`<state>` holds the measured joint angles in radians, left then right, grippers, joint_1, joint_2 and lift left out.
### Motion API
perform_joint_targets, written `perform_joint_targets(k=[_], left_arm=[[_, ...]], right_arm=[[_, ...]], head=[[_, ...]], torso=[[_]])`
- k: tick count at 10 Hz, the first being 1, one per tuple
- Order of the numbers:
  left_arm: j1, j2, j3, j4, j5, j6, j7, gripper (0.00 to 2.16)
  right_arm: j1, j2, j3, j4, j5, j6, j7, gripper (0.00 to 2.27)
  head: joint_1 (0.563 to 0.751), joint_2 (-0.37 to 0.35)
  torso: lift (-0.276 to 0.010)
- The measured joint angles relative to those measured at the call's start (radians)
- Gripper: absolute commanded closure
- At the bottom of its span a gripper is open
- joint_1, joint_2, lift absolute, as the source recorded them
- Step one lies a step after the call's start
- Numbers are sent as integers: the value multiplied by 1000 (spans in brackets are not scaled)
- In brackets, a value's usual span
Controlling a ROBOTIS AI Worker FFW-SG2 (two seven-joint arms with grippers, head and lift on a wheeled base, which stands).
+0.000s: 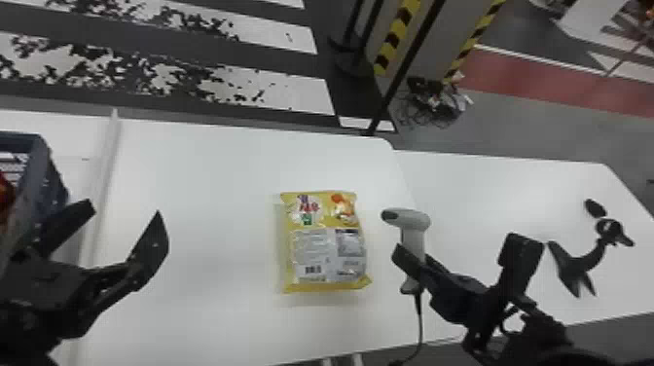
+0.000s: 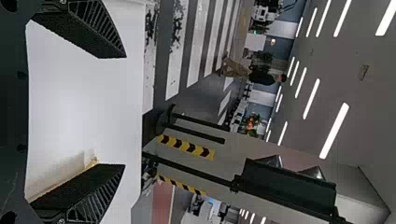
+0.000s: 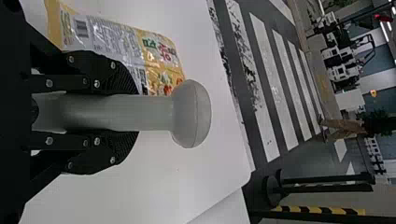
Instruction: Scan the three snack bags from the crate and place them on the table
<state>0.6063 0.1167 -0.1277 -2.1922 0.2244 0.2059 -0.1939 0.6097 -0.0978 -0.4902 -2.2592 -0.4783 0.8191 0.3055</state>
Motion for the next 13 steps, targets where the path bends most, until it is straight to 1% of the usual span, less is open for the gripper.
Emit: perform_joint_targets(k=[2, 4, 5, 6, 8, 10, 13], left_arm=[[8, -1, 0, 7, 1, -11, 22, 29], [-1, -6, -10, 24, 0, -32, 66, 29], [-5, -7, -17, 30, 0, -47, 75, 29], [-6, -8, -19, 30, 0, -52, 91, 29], [3, -8, -19, 19, 7, -86, 147, 29], [11, -7, -17, 13, 12, -108, 151, 29], [13, -6, -10, 14, 12, -108, 148, 29]], right_arm=[[43, 22, 41, -81, -60, 106, 11, 2250], [88, 28, 78, -125, -89, 162, 36, 2250], [102, 30, 107, -129, -79, 168, 34, 2250], [106, 31, 151, -113, -37, 151, 25, 2250], [86, 30, 233, -23, 62, 58, 2, 2250], [58, 26, 291, 64, 131, -48, -54, 2250], [56, 23, 320, 89, 151, -70, -82, 2250]], head=[[695, -299], [695, -221], [695, -197], [695, -178], [695, -150], [695, -149], [695, -142]], torso=[[-62], [-62], [-62], [-62], [-62], [-62], [-62]])
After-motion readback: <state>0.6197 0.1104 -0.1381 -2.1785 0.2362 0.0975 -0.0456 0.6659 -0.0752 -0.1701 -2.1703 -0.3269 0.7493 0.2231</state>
